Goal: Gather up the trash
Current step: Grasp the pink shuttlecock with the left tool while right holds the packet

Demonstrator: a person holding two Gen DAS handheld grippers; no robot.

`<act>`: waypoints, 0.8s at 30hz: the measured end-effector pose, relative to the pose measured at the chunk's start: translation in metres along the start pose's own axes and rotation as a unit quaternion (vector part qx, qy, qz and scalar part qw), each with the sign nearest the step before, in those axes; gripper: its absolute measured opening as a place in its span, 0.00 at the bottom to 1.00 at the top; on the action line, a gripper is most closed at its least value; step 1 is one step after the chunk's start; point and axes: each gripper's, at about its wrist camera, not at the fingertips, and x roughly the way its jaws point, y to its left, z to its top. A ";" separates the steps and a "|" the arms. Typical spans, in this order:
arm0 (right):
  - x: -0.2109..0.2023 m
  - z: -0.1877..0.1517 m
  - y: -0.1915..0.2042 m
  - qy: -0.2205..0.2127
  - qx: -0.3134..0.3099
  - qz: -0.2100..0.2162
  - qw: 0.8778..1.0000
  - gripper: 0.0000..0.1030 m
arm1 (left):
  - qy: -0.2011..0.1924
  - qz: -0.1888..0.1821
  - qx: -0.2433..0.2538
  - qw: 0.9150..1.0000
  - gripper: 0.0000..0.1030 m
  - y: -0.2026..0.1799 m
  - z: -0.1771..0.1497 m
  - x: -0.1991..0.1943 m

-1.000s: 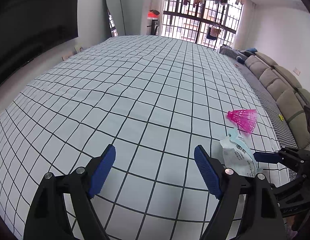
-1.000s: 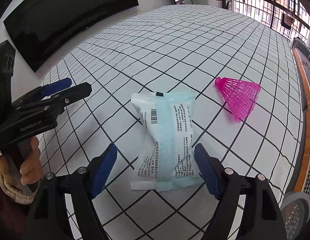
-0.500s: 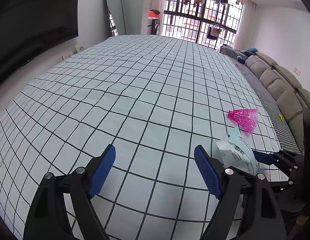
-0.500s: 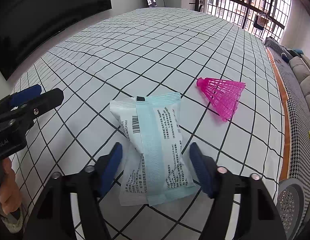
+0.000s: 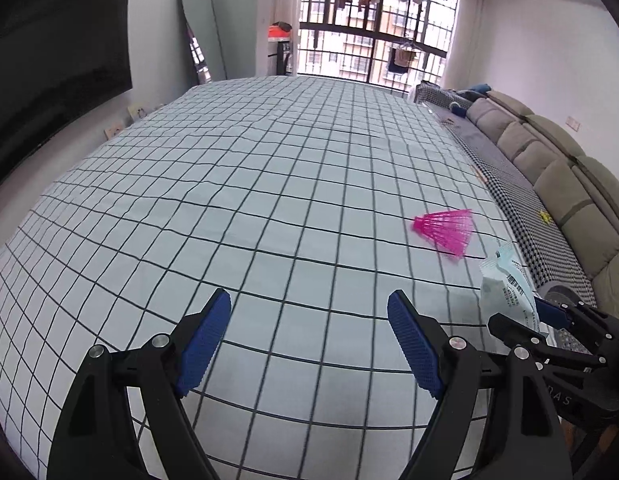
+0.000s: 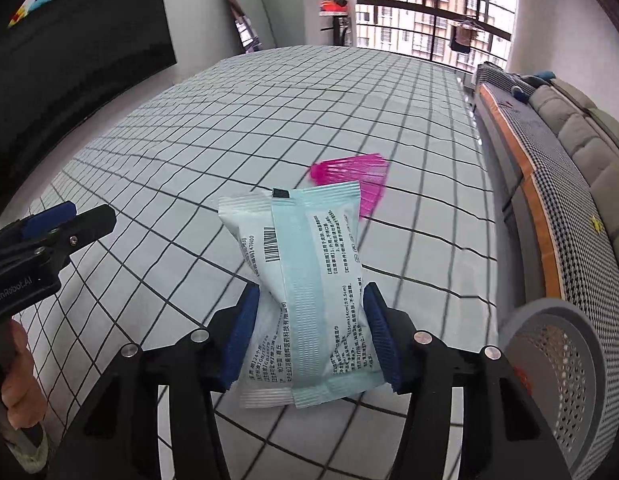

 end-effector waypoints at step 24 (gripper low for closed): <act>-0.080 -0.111 -0.172 -0.082 0.218 -0.043 0.972 0.51 | 0.046 -0.019 0.143 0.988 0.85 -0.163 0.063 0.135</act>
